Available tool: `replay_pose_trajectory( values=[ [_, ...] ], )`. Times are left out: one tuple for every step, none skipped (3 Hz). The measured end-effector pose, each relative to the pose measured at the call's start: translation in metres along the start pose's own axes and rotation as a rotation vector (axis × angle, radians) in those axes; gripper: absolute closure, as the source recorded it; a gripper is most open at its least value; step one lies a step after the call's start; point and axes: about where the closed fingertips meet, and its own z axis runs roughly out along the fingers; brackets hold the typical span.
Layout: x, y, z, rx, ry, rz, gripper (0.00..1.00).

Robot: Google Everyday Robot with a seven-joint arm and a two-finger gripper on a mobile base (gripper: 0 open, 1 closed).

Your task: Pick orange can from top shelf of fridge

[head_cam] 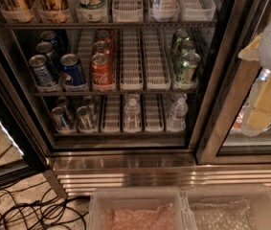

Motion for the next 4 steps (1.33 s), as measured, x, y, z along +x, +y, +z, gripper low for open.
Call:
replay_pose_trajectory(
  values=[
    [0.0,0.0,0.0,0.0,0.0,0.0,0.0],
    [-0.004,-0.004,0.0,-0.001,-0.017,0.0,0.0],
    [-0.012,-0.007,0.006,-0.024,-0.028,-0.006,0.0],
    [-0.028,-0.002,0.016,-0.104,-0.043,-0.072,0.0]
  ],
)
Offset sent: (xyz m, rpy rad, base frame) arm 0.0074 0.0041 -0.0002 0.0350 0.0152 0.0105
